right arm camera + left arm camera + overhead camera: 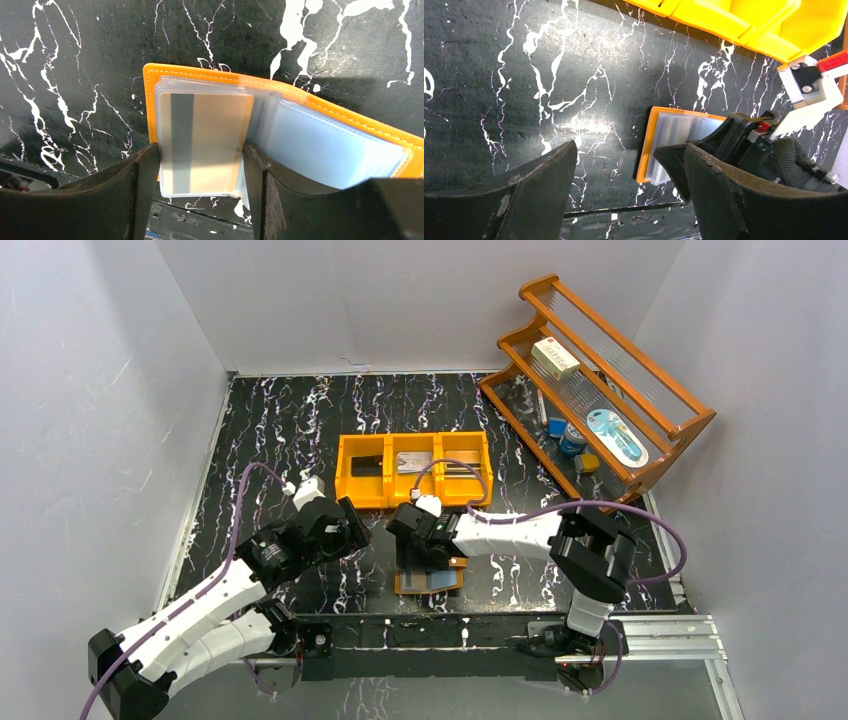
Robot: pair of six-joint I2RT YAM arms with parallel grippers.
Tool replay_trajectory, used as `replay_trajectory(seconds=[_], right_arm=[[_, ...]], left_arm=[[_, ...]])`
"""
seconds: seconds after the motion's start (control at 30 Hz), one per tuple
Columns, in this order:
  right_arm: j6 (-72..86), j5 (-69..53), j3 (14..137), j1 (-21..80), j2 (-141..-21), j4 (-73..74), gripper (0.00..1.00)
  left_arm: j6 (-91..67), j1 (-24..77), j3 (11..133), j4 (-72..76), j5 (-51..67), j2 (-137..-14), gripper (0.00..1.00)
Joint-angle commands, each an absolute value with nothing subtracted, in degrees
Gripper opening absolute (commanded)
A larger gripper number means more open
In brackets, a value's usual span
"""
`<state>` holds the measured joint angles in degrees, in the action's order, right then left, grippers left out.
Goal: Take the credit cards out of the card holder
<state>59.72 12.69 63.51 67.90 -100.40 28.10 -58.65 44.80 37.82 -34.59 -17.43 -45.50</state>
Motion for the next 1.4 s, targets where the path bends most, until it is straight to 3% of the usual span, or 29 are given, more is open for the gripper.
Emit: replay_trajectory(seconds=[0.0,0.83,1.07,1.37], right_arm=[[60.9,8.5,58.8,67.1,-97.9,19.8,0.67],[61.9,4.1,54.1,64.8,-96.4,14.9,0.74],[62.0,4.3,54.2,64.7,-96.7,15.4,0.70],[61.8,9.5,59.7,65.1,-99.4,23.6,0.79]], left_arm=[[-59.2,44.6,36.9,-35.6,-18.8,-44.8,0.77],[-59.2,44.6,37.1,-35.3,-18.3,-45.5,0.78],[-59.1,44.6,37.3,-35.2,-18.2,-45.8,0.78],[-59.6,44.6,37.5,-35.9,-19.9,-44.5,0.78]])
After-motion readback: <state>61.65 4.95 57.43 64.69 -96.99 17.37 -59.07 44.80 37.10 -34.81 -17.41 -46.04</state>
